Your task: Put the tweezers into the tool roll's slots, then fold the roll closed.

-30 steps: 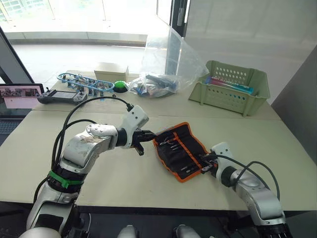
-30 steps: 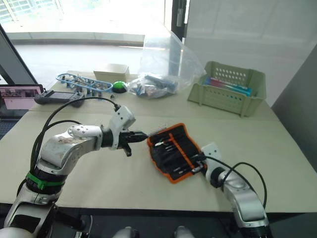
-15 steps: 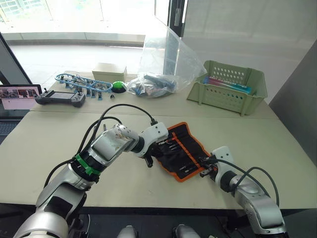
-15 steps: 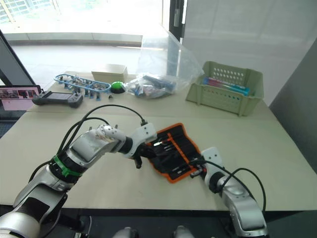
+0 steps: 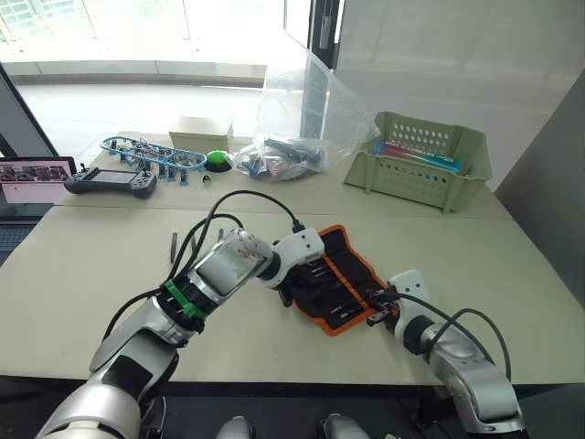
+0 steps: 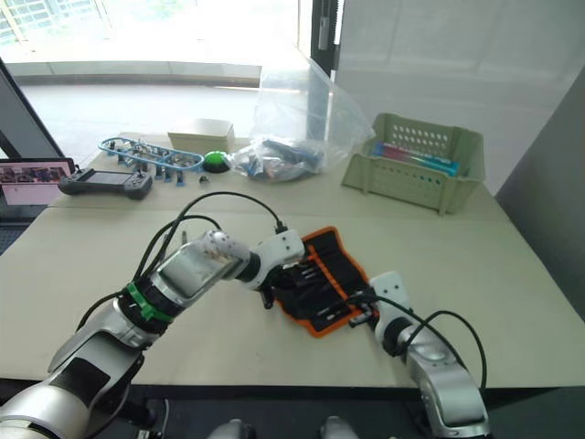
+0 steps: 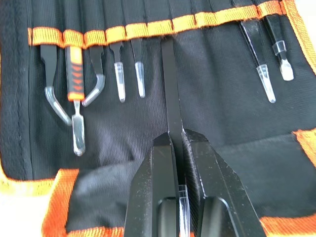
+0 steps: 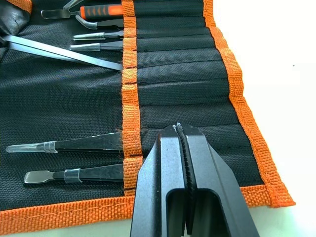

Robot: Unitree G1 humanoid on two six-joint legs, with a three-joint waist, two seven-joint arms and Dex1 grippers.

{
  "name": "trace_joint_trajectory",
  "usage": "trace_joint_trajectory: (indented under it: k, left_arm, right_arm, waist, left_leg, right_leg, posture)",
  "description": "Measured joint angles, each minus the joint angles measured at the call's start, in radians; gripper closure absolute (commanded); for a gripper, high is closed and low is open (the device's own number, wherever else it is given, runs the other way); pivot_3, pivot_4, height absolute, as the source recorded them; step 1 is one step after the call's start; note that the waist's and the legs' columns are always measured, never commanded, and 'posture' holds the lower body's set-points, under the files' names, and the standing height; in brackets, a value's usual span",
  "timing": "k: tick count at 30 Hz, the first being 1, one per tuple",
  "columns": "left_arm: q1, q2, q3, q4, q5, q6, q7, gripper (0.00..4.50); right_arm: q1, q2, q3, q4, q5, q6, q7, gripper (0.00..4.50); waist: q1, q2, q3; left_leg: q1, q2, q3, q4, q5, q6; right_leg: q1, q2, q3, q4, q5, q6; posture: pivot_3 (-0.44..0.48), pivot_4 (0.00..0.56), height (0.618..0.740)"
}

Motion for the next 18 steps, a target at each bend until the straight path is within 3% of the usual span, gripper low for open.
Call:
trace_joint_trajectory:
  k: [18]
  left_arm:
    - [-0.026,-0.179,0.002,0.250,0.106,-0.202,0.009,4.47]
  right_arm:
    - [0.007,0.006,0.004,-0.021,-0.001,0.016,-0.021,4.50]
  waist:
    - [0.003,0.000,0.000]
  left_leg:
    - [0.000,-0.001,0.000,0.000,0.000,0.000]
  right_leg:
    - [0.000,0.000,0.000,0.000,0.000,0.000]
  posture:
    - [0.000,0.150,0.740]
